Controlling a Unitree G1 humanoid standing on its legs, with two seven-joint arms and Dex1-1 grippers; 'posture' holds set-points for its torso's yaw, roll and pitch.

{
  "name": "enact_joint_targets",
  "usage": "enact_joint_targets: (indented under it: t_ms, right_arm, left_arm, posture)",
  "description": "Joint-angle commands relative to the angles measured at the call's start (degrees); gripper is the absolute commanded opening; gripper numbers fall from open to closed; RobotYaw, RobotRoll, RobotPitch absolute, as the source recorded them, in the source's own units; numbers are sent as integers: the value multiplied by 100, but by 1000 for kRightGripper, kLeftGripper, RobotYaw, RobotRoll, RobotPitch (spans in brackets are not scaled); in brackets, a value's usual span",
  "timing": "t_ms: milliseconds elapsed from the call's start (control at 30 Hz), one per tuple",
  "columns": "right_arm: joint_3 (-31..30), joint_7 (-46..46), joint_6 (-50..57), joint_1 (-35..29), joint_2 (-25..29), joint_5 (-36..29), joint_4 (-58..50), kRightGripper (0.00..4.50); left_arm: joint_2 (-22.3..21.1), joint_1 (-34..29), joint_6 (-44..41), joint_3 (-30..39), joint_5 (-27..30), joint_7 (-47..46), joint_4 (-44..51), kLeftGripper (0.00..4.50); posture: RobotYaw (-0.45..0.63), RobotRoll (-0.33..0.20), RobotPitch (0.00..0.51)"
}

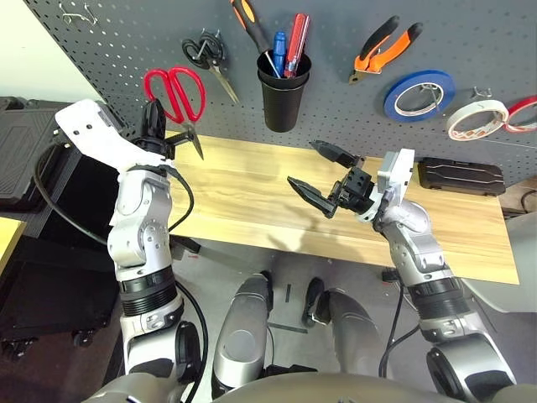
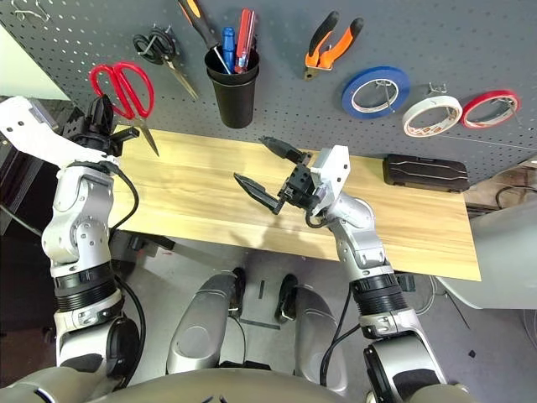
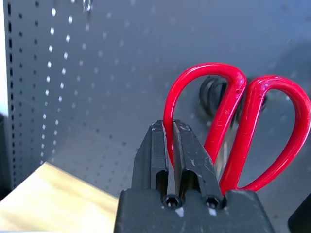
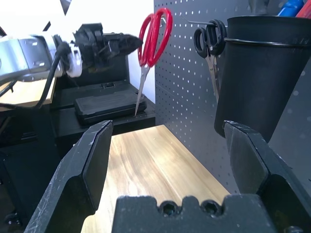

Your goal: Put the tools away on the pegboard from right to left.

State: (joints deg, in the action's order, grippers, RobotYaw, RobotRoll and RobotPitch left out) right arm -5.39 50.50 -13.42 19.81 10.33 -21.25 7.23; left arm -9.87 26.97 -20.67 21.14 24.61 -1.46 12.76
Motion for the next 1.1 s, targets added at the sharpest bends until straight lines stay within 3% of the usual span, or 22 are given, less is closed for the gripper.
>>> enact_joint_targets:
  t_ms: [33, 267, 700, 1100]
  right_arm:
    - [73, -35, -107, 0, -5, 24, 101, 4500]
    - [48, -106, -146, 10, -25, 54, 131, 4500]
    - [13, -231, -254, 55, -123, 180, 197, 4500]
    - [-3, -556, -241, 6, -104, 356, 211, 4500]
  left_arm:
    - [-62, 119, -18, -10, 145, 96, 40, 44]
    - [-90, 437, 51, -7, 224, 214, -420, 44]
    - [-342, 1455, 764, -43, -148, 533, -2765, 44]
    - [-320, 1967, 1369, -222, -378, 790, -4147, 44]
  posture:
    - [307, 0, 187]
    - [304, 0, 188]
    - [267, 0, 170]
    - [241, 0, 158]
